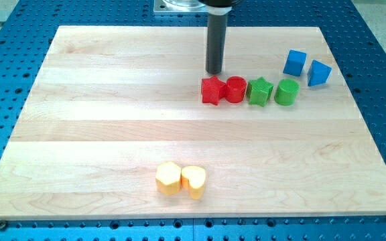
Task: Move the blue cube to the top of the blue triangle
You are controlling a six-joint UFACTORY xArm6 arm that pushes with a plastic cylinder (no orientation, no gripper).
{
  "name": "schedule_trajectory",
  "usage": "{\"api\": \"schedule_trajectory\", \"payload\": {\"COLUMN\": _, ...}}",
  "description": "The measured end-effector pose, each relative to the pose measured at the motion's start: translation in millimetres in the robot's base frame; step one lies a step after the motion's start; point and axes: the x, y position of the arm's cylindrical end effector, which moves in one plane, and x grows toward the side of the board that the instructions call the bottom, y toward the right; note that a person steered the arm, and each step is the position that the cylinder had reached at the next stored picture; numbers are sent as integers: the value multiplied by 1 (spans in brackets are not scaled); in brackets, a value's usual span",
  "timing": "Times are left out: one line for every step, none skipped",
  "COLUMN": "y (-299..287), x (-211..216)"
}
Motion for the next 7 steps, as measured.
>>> {"api": "schedule_trajectory", "payload": {"y": 45, "x": -16}}
{"api": "schedule_trajectory", "payload": {"y": 92, "x": -32}}
{"api": "schedule_trajectory", "payload": {"y": 106, "x": -28}}
{"api": "schedule_trajectory", "payload": {"y": 116, "x": -17}}
{"api": "schedule_trajectory", "payload": {"y": 155, "x": -25}}
{"api": "schedule_trajectory", "payload": {"y": 179, "x": -27}}
{"api": "schedule_trajectory", "payload": {"y": 185, "x": -27}}
